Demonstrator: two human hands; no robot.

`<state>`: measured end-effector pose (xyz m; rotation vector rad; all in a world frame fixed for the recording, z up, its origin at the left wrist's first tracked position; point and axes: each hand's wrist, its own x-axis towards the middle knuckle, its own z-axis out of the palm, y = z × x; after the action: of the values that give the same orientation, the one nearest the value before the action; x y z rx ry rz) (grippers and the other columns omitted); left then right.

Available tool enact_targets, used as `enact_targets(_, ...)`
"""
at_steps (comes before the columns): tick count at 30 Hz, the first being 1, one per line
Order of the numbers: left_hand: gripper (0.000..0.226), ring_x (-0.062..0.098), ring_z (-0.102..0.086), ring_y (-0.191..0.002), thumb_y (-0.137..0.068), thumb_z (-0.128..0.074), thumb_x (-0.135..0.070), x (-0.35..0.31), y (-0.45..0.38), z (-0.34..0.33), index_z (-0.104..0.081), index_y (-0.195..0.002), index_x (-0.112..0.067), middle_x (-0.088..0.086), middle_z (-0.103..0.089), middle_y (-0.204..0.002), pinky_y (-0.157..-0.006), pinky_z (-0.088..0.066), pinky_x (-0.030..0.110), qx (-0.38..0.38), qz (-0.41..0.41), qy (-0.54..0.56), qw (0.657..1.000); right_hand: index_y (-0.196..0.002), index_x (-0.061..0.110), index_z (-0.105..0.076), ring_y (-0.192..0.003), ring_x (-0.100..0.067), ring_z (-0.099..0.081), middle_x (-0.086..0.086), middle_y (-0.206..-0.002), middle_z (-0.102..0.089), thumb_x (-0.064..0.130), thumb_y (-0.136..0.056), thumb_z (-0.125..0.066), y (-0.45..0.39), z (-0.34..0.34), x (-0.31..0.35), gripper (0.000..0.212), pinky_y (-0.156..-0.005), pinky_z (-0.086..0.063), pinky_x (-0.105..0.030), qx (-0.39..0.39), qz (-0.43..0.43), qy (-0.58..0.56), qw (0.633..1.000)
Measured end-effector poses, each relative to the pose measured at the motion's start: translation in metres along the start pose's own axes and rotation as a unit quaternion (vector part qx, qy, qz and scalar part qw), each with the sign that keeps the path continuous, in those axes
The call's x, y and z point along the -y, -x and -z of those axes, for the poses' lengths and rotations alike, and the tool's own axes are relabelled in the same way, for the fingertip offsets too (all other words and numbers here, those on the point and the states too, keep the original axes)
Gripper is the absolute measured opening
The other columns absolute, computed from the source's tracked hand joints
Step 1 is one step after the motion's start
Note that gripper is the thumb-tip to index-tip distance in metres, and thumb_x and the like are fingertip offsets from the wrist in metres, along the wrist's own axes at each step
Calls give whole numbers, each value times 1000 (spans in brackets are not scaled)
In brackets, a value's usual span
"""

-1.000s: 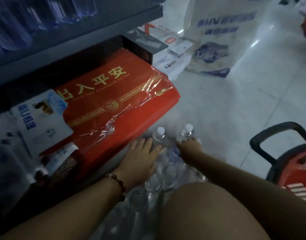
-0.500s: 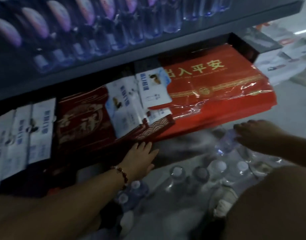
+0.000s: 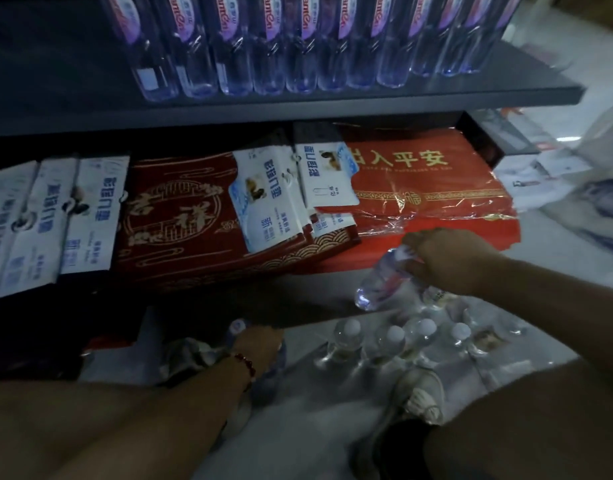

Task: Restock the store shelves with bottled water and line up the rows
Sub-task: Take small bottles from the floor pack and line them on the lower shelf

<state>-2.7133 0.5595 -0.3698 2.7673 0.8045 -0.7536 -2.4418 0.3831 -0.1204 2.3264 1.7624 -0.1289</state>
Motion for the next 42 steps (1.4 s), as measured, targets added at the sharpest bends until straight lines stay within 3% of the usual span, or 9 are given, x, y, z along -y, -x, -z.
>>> enact_targets(4,30,31,-59,-121,-99,-53,-18,-10,11,29,-60,-124,-5,15,-62,-132,-98,-45,36,29,-27,3,999,-103,22,-57,-90,-25,-65,-3,-100,-69,48,-98,-45,-2,0,9,29,-73,-47,-34,-2,-26,-79,997)
enact_targets(13,31,18,-56,-93,-100,-50,-50,-4,88,195,-45,-100,-19,0,-57,-107,-74,-40,32,-154,-164,32,974,-95,19,-59,-67,-13,-60,2,-78,-65,44,-94,-61,-5,38,24,25,-58,-44,-32,-69,-48,-278,957)
enact_targets(21,10,3,-55,-59,-102,-51,-33,-27,115,278,-46,-93,-31,-1,-59,-76,-59,-47,35,-254,-170,407,861,-95,31,-55,-61,7,-57,20,-67,-63,36,-98,-58,2,80,45,7,-54,-41,-12,-247,-19,-409,878)
enact_targets(24,10,23,-67,-68,-92,-60,-28,-46,106,295,-52,-86,-26,10,-66,-79,-65,-55,47,-285,-141,494,809,-98,38,-55,-74,8,-60,25,-82,-65,37,-98,-57,-3,88,55,2,-62,-40,-10,-291,-13,-454,842)
enact_targets(26,15,14,-66,-68,-89,-68,-35,-55,100,310,-56,-86,-28,1,-67,-79,-66,-54,40,-284,-150,529,785,-100,38,-57,-80,9,-59,19,-87,-65,38,-99,-57,-9,95,55,1,-66,-40,-9,-323,-30,-477,817)
enact_targets(29,33,-1,-66,-101,-84,-76,-51,-60,97,326,-60,-113,-45,-18,-66,-117,-91,-55,27,-226,-181,545,787,-98,29,-64,-77,10,-61,20,-84,-68,30,-100,-57,-15,112,48,7,-68,-42,-7,-355,-45,-565,743)
enact_targets(32,32,-15,-62,-100,-85,-77,-41,-66,97,328,-64,-114,-47,-27,-68,-109,-84,-50,12,-213,-211,543,784,-99,21,-68,-80,1,-65,13,-86,-71,34,-97,-62,-21,120,46,15,-71,-47,-12,-350,-37,-604,716)
enact_targets(37,17,4,-74,-89,-91,-74,-33,-73,92,326,-74,-108,-28,-13,-78,-95,-79,-53,19,-184,-222,564,774,-104,15,-67,-84,-16,-72,-7,-97,-74,52,-82,-71,-25,112,48,43,-68,-56,-26,-347,-94,-643,677)
enact_targets(42,30,10,-74,-96,-78,-77,-48,-67,85,333,-76,-105,-33,-12,-78,-101,-87,-57,30,-194,-194,607,745,-126,25,-60,-113,-25,-68,-8,-124,-68,65,-69,-78,-22,97,19,72,-103,-49,-51,-132,-55,-711,689)
